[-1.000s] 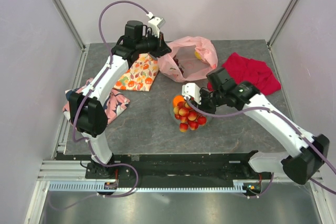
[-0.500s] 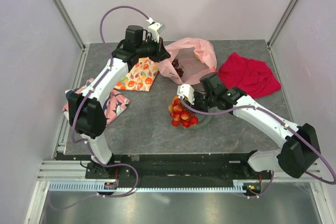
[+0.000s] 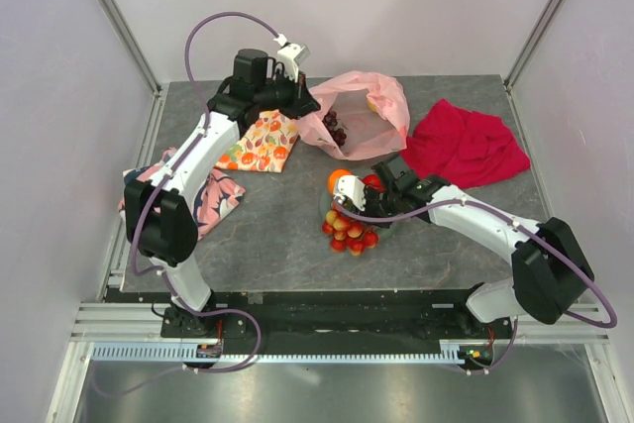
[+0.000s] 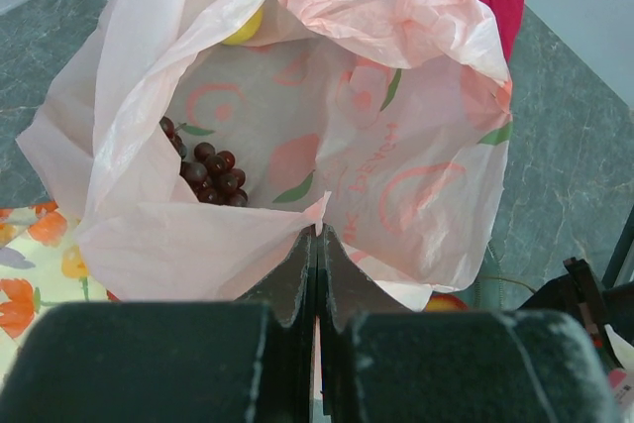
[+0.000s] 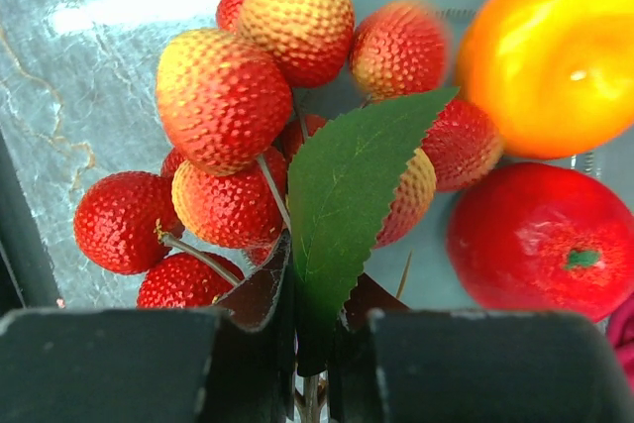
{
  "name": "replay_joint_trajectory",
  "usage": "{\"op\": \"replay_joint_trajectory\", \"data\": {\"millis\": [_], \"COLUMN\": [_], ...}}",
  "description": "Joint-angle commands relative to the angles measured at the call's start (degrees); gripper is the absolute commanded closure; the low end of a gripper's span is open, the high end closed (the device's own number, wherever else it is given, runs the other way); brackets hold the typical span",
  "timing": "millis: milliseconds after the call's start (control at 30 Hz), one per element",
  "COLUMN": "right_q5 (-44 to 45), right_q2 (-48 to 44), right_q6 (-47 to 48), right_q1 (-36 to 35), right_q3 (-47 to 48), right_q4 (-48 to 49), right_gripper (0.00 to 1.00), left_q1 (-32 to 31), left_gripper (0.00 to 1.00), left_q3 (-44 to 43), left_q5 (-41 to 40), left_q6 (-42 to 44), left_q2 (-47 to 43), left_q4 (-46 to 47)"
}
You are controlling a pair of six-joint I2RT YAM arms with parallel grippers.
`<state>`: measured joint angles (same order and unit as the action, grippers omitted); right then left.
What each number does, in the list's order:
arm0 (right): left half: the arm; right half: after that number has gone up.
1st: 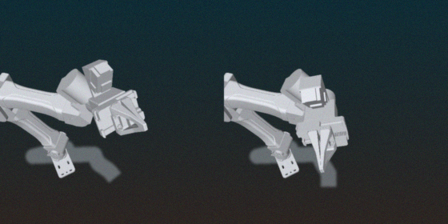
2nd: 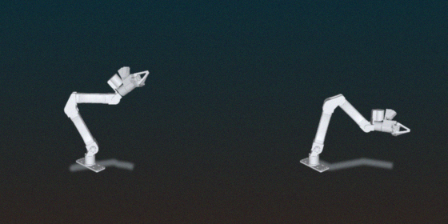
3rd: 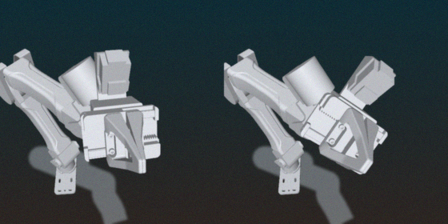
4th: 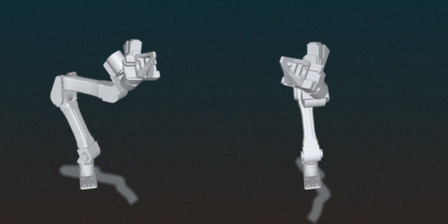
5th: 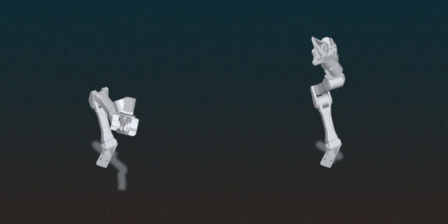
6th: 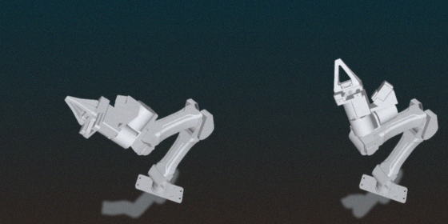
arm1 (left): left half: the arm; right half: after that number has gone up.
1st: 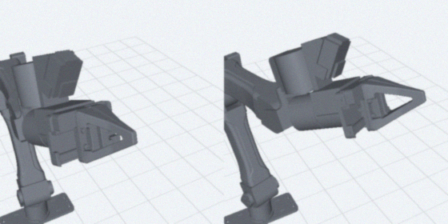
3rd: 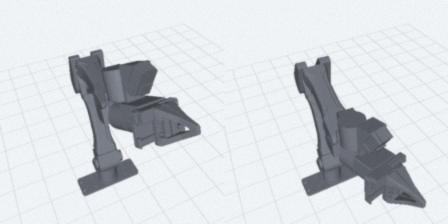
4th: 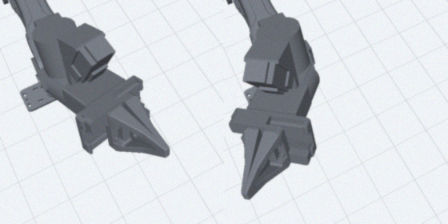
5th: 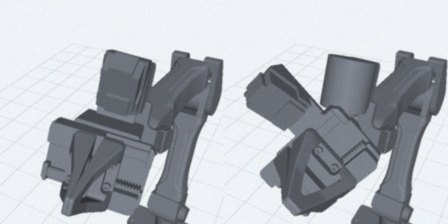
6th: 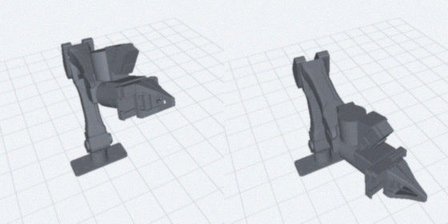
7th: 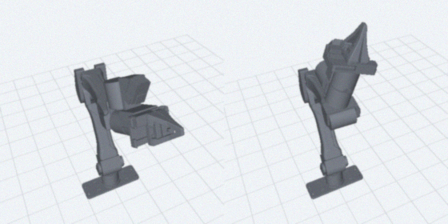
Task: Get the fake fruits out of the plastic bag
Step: Place the fake fruit on the plate.
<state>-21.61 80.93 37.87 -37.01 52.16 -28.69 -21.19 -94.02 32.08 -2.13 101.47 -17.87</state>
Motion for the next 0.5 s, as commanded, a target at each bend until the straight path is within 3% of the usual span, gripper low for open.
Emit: {"op": "replay_joint_trajectory", "data": {"millis": [0,467], "right_q5": [0.42,-2.04], "right_q2": [-0.59,-5.34], "right_q6": [-0.69,-0.78], "right_q1": [0.19,0.63], "right_q3": [-0.22,3.91], "right_q4": [3.11,-3.39], "right_gripper": [0.9,0.9], "left_q1": [0.1,-0.87], "left_gripper": [0.98,0.98], "left_q3": [0.68,1.38], "left_q5": [1.41,1.59], "left_q6": [0.64,0.64], "left_q2": [-3.3,-4.7], "left_q4": [0.91,1.08]}}
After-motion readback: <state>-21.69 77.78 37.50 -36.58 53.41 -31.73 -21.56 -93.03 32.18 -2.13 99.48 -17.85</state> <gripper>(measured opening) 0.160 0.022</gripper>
